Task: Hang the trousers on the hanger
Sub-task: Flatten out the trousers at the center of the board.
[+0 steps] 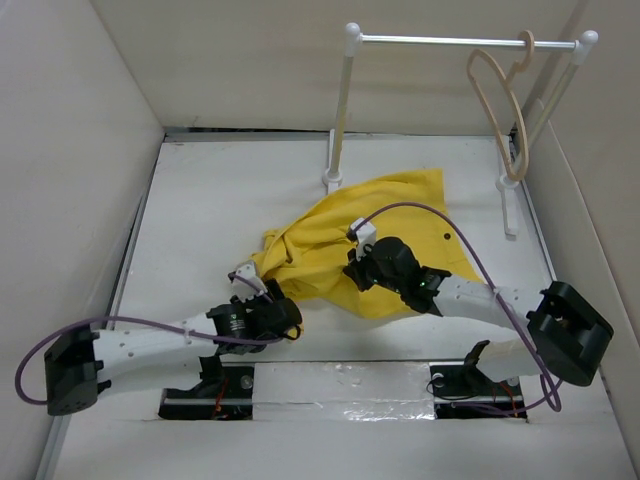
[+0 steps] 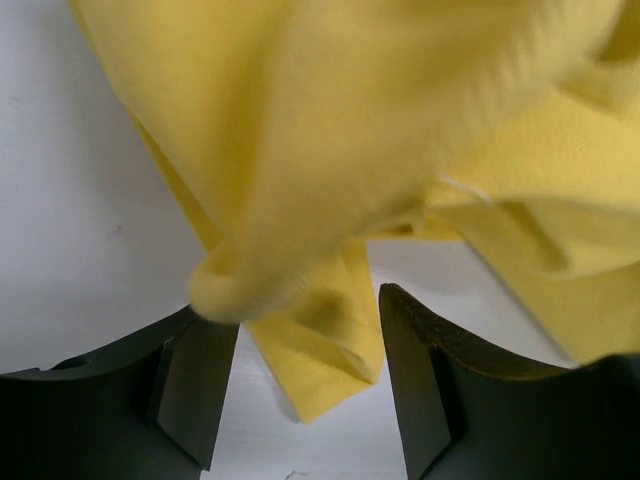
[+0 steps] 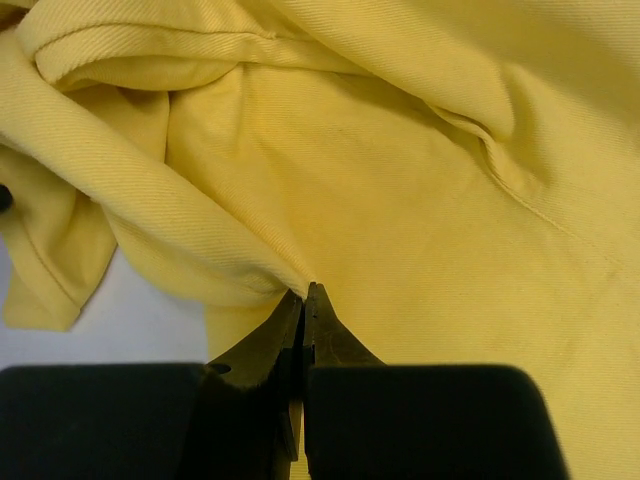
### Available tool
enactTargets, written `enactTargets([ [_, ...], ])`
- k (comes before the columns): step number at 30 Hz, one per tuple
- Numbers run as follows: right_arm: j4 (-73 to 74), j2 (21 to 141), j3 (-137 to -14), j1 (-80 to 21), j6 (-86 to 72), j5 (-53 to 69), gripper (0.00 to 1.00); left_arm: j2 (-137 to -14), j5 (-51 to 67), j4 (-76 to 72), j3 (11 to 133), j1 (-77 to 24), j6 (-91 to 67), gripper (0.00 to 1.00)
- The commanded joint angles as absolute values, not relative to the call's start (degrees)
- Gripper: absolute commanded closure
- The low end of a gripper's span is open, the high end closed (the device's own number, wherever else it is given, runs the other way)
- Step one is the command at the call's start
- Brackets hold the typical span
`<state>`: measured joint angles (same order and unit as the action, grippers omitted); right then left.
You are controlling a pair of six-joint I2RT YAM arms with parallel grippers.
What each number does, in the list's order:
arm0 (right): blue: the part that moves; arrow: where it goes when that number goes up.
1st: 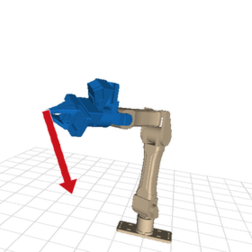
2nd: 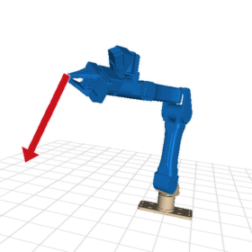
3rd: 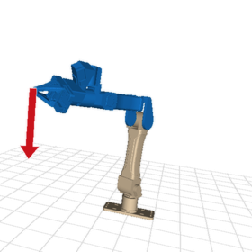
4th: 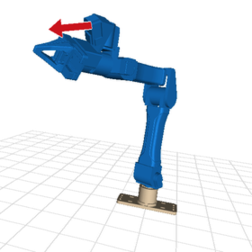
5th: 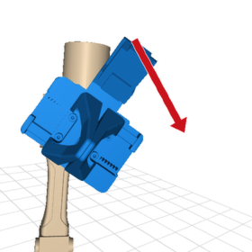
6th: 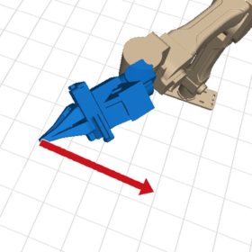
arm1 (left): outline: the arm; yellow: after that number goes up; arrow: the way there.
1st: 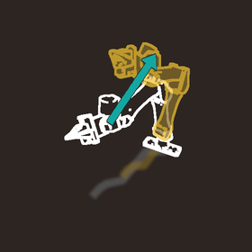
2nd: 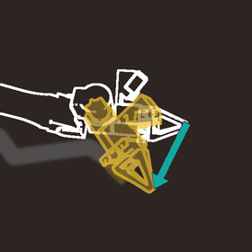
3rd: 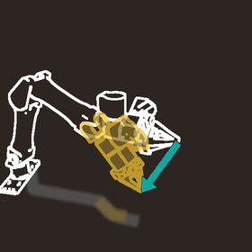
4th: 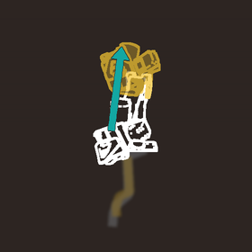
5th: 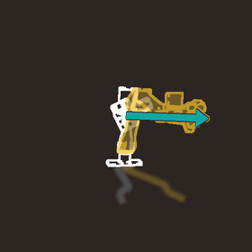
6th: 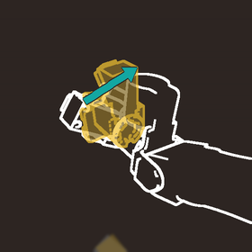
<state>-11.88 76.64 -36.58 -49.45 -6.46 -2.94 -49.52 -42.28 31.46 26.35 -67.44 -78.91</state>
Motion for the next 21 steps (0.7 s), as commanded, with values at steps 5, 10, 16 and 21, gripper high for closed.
enactTargets([
  [5,-13.71,75.15,-35.77,-47.90,-6.42,-1.15,1.00,-56.87,-43.51,37.88,30.59,-76.02,-90.52,0.47],
  [10,-14.06,74.62,-35.86,-47.90,-6.50,-0.44,1.00,-55.02,-42.27,38.76,28.04,-76.03,-94.47,0.42],
  [16,-14.76,73.21,-34.98,-47.90,-6.59,1.76,1.00,-51.59,-50.53,28.35,25.75,-69.73,-89.24,0.44],
  [21,-14.07,72.43,-35.07,-49.57,-6.94,1.76,1.00,-51.33,-48.09,15.40,25.66,-53.73,-68.96,0.81],
])
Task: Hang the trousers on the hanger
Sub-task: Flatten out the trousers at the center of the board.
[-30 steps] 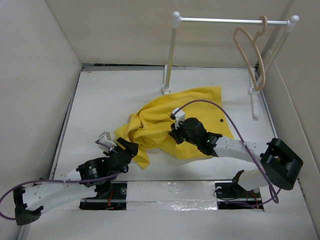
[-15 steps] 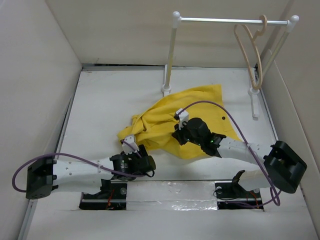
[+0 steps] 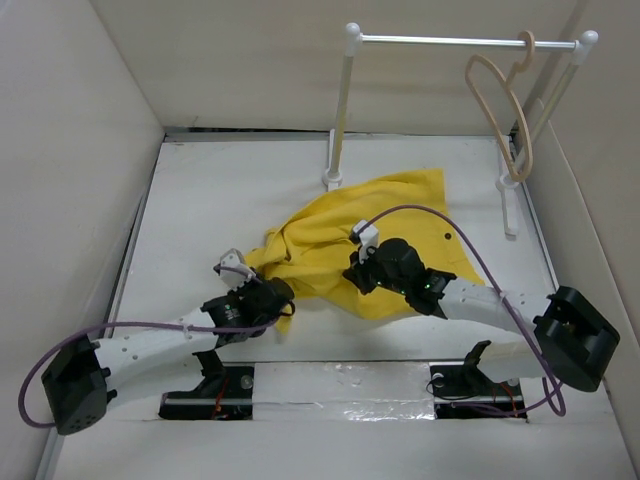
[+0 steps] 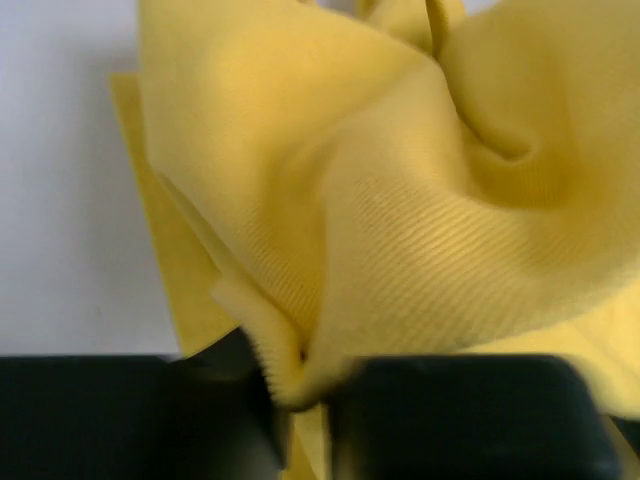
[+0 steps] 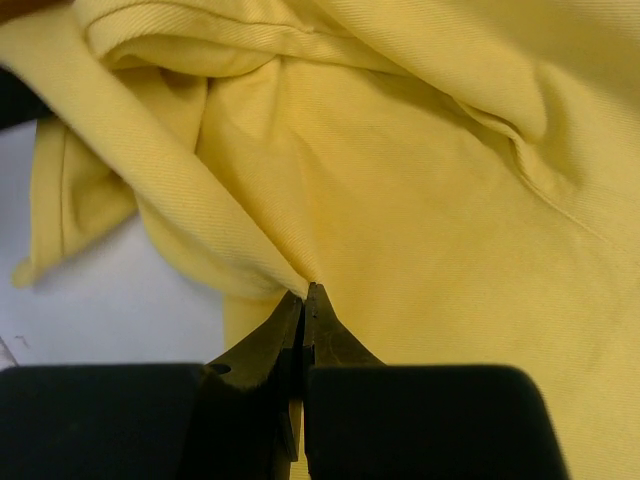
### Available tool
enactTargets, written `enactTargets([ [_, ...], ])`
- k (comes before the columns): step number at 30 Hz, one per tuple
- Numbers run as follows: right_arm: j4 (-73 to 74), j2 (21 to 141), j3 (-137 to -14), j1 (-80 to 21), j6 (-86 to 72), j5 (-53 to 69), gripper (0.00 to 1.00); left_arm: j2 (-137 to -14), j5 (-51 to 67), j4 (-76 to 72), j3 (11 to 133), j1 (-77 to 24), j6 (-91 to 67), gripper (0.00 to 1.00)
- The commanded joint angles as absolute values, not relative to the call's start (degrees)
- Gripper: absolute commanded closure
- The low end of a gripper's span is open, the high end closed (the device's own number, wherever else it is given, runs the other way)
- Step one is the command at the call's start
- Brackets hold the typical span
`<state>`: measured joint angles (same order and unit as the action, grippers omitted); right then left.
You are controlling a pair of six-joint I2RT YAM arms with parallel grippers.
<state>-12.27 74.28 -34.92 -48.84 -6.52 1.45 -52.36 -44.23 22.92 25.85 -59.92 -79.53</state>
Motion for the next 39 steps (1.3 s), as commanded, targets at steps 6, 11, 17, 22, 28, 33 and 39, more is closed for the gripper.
enactTargets([
  [6,-13.18,70.66,-34.89,-53.34,-7.12,1.06,1.00,-41.33,-41.94,7.13,32.76,-34.16,-47.84,1.00],
  [11,-14.32,73.55,-34.89,-58.26,-7.21,1.49,1.00,-44.81,-27.74,3.26,39.63,-17.25,-41.75,1.00],
  [17,-12.75,75.94,-36.30,-66.00,-6.42,0.26,1.00,-62.17,-11.20,-0.97,52.18,0.25,-38.70,1.00],
  [22,-12.22,75.06,-35.60,-69.87,-6.24,-1.23,1.00,-78.99,-14.32,7.71,75.03,1.49,-31.65,1.00],
  [28,-11.25,74.44,-34.63,-71.98,-7.65,-2.99,0.96,-94.91,-12.04,12.65,89.82,-4.13,-26.10,0.64],
  [33,-7.74,71.73,-36.73,-71.98,-6.07,-5.79,0.45,-91.25,-13.26,5.72,78.09,-5.19,-30.66,0.47],
  [39,-4.66,64.70,-37.88,-61.29,-5.44,-6.33,0.42,-78.85,-16.78,-2.00,63.67,-8.86,-34.28,0.47],
])
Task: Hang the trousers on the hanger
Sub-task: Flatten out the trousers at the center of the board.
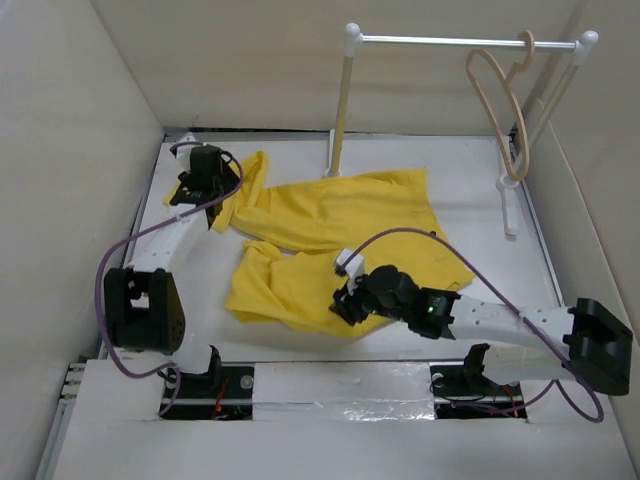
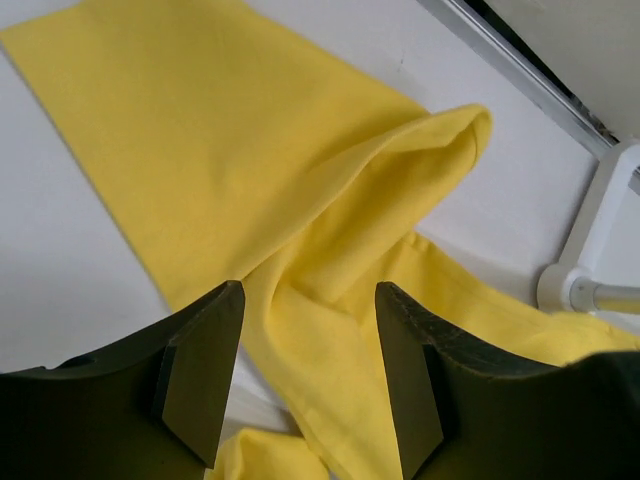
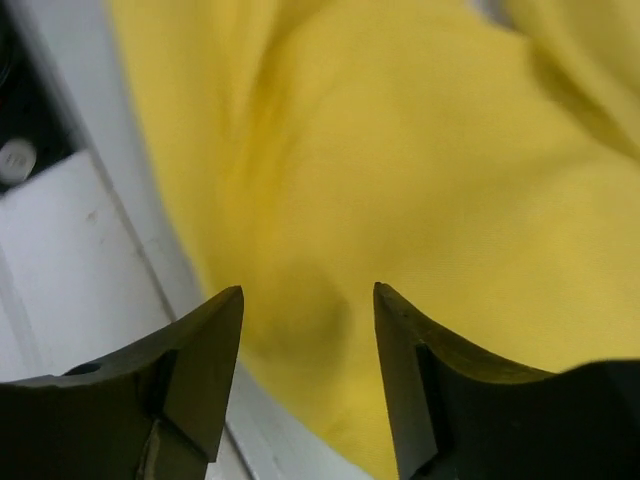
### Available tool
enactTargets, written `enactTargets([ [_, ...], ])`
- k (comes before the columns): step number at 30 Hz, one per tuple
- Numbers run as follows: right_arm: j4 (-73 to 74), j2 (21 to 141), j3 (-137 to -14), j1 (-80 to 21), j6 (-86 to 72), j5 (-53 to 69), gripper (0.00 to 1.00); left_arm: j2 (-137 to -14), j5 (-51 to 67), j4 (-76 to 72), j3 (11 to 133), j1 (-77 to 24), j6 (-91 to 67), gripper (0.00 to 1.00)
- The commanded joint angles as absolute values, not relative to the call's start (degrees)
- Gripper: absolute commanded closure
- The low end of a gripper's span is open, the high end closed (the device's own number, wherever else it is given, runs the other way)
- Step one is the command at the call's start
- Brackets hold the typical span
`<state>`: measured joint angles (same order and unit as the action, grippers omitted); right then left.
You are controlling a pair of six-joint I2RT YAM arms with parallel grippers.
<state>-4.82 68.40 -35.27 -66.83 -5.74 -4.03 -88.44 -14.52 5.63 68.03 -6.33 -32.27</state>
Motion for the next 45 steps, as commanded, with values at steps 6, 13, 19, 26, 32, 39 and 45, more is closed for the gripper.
enactTargets([
  [6,-4.31,64.51,-39.46,-35.36,-8.25,-3.60,1.00,-70.07,-23.02,-9.30,48.12,-29.57,-36.90,0.57],
  [13,-6.41,70.13,-39.90,-10.13,-11.86,-4.05,0.32,-64.96,-29.09,-14.67,38.24,-46.37,-37.71,1.00],
  [19,-8.53,79.88,-42.18,0.87,-13.45,2.08,0.07,-60.65,-30.41,-17.57,34.55,-52.91,-35.17,0.98],
  [26,-7.82,92.01,-48.08,1.93,-13.53,13.96,0.13,-56.52,-28.38,-19.69,32.17,-53.44,-30.41,0.80],
  [32,-6.86,97.20,-51.24,0.79,-14.23,18.45,0.16,-52.31,-30.05,-20.74,29.18,-53.44,-27.25,0.67],
  [39,-6.77,96.34,-50.28,0.79,-16.17,20.13,0.61,-46.33,-29.53,-19.25,26.28,-51.24,-26.81,0.65],
  [45,-13.26,85.82,-39.75,4.12,-20.47,19.34,1.00,-43.85,-29.62,-17.49,26.19,-51.24,-27.51,0.56],
])
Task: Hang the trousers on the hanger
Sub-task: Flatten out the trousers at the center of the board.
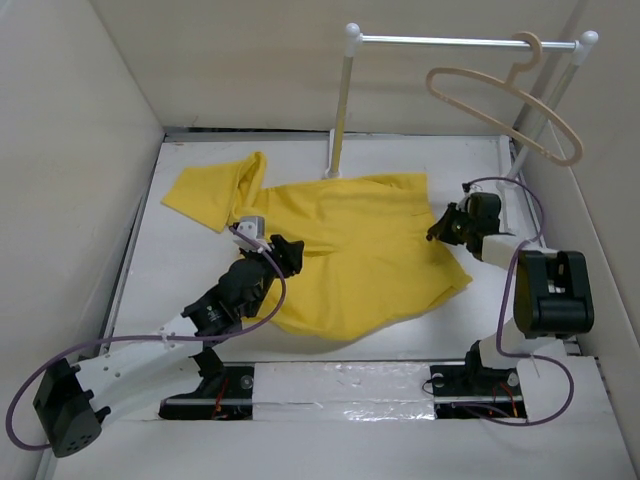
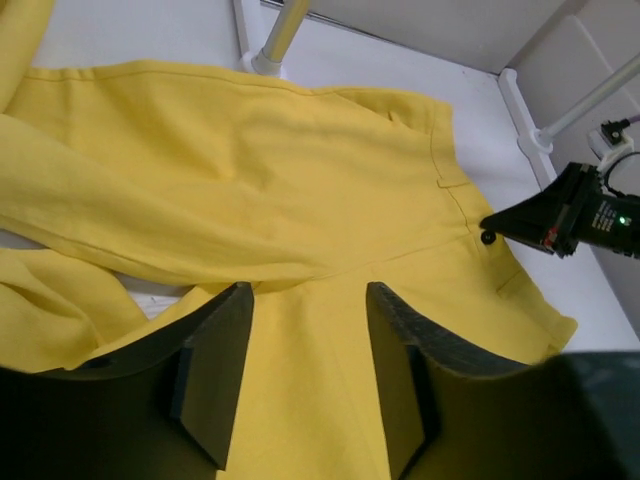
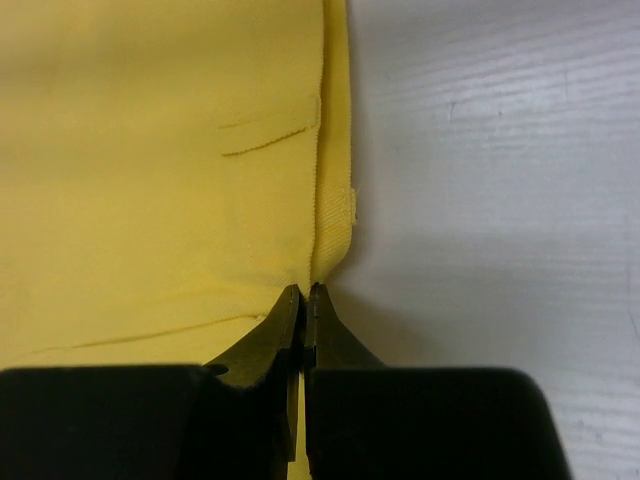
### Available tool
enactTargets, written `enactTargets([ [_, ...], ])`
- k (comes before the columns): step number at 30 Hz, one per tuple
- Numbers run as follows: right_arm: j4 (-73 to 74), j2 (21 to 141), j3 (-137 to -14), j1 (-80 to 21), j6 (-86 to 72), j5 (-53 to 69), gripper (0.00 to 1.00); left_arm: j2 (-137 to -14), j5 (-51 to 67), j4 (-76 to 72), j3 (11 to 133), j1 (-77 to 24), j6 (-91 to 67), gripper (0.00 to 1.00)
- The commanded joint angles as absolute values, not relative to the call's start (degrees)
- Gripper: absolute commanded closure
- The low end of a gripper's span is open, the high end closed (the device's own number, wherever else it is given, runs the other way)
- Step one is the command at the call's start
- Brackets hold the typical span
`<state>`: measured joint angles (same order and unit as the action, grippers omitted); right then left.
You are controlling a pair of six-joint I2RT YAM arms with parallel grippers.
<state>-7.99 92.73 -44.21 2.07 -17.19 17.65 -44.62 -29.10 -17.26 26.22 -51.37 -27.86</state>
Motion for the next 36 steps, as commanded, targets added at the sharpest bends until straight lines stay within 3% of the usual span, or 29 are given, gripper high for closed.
enactTargets([
  [1,-13.45,83.78,-39.73,5.00,-20.83,19.25,1.00,-44.03,-29.62,-17.32,26.37,-51.24,-27.60,0.52],
  [8,-0.54,63.24,-37.18,17.47,-20.65,7.31,1.00,-45.62,-27.33,-17.40,26.90,-50.72,-29.26,0.48],
  [14,3.43,55.99,-37.35,24.61,-21.00,-2.89,0.97,-45.53,-28.74,-16.44,26.37,-48.62,-31.20,0.42],
  [15,2.64,56.07,-37.18,24.61,-21.35,-3.07,0.93,-45.79,-28.83,-16.09,26.28,-47.73,-32.07,0.42],
  [16,0.81,56.60,-36.83,24.61,-20.84,-0.64,0.74,-45.97,-28.65,-15.30,26.19,-46.85,-32.60,0.41],
  [19,2.27,60.10,-37.96,23.39,-19.86,5.00,0.42,-46.84,-28.65,-14.86,25.32,-42.90,-34.36,0.41],
  [22,1.06,58.99,-37.36,18.74,-18.55,4.93,0.40,-48.51,-27.16,-15.64,24.44,-39.12,-34.37,0.47],
  [24,0.62,56.88,-35.43,13.40,-17.50,4.05,0.47,-51.58,-26.37,-15.38,24.52,-37.89,-34.28,0.51],
  [25,0.62,55.82,-34.72,11.62,-17.23,3.52,0.75,-52.81,-26.45,-15.12,24.78,-37.01,-34.54,0.54],
  [26,0.62,53.64,-34.11,9.95,-17.05,3.34,0.91,-54.30,-26.46,-15.20,24.96,-37.00,-34.72,0.60],
  [27,0.18,52.57,-32.71,6.71,-16.62,3.51,1.00,-57.36,-26.54,-15.29,25.13,-36.31,-34.63,0.62],
  [30,-3.51,48.88,-30.24,1.25,-15.56,5.63,1.00,-65.70,-26.02,-15.21,27.06,-34.46,-34.10,0.71],
  [36,-5.45,45.97,-29.09,-15.54,-12.75,3.34,0.98,-81.97,-22.86,-12.66,35.24,-32.08,-32.08,0.67],
])
